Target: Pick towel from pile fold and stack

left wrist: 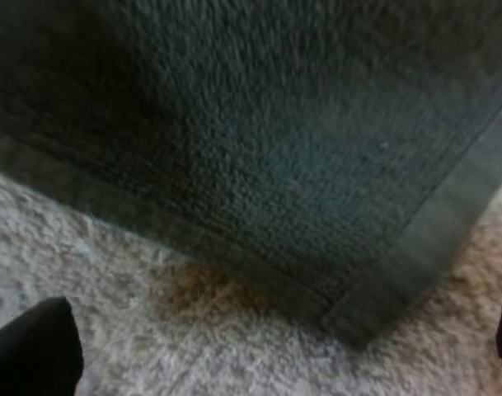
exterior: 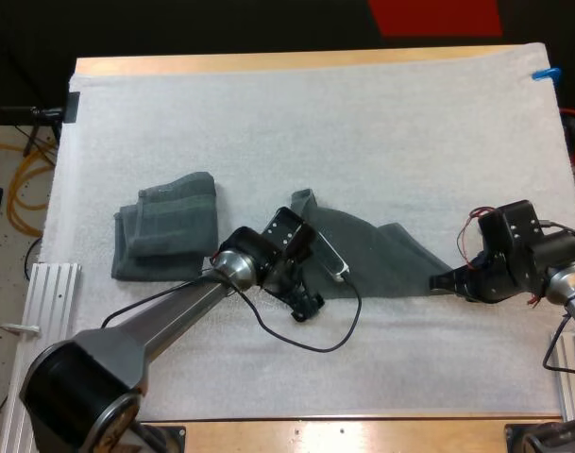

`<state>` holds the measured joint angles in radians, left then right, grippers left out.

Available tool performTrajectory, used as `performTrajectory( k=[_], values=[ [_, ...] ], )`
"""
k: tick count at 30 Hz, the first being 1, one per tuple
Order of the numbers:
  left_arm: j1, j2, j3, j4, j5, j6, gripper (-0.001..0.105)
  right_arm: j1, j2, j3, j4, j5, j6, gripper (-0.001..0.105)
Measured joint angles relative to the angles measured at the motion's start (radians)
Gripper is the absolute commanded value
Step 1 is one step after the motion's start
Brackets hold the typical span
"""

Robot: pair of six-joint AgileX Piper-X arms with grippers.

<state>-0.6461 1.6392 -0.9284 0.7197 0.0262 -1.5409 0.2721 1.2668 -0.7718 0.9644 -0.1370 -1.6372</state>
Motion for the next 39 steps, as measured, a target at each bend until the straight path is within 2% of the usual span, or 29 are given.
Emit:
performTrajectory(
  k=[12, 15, 17, 18, 20, 24, 32, 37, 39],
  values=[
    [0.0, 0.038, 0.0, -0.031, 0.0, 0.0, 0.103, 0.0, 0.0, 0.0, -0.012, 0.0, 0.0, 0.0],
    [0.0, 0.038, 0.0, -0.031, -0.006, 0.0, 0.1, 0.0, 0.0, 0.0, -0.015, 0.0, 0.0, 0.0],
    [0.0, 0.038, 0.0, -0.031, -0.007, 0.0, 0.091, 0.0, 0.0, 0.0, -0.017, 0.0, 0.0, 0.0],
    [0.0, 0.038, 0.0, -0.031, -0.007, 0.0, 0.07, 0.0, 0.0, 0.0, -0.016, 0.0, 0.0, 0.0],
    [0.0, 0.038, 0.0, -0.033, -0.007, 0.0, 0.051, 0.0, 0.0, 0.0, -0.016, 0.0, 0.0, 0.0],
    [0.0, 0.038, 0.0, -0.033, -0.007, 0.0, 0.026, 0.0, 0.0, 0.0, -0.016, 0.0, 0.0, 0.0],
    [0.0, 0.038, 0.0, -0.033, -0.005, 0.0, 0.002, 0.0, 0.0, 0.0, -0.032, 0.0, 0.0, 0.0],
    [0.0, 0.031, -0.011, -0.019, -0.005, 0.0, 0.0, 0.0, 0.0, 0.0, -0.065, 0.0, 0.0, 0.0],
    [0.0, -0.019, -0.031, -0.001, -0.005, 0.0, 0.0, 0.0, -0.002, -0.004, -0.072, 0.0, 0.0, 0.0]
  ],
)
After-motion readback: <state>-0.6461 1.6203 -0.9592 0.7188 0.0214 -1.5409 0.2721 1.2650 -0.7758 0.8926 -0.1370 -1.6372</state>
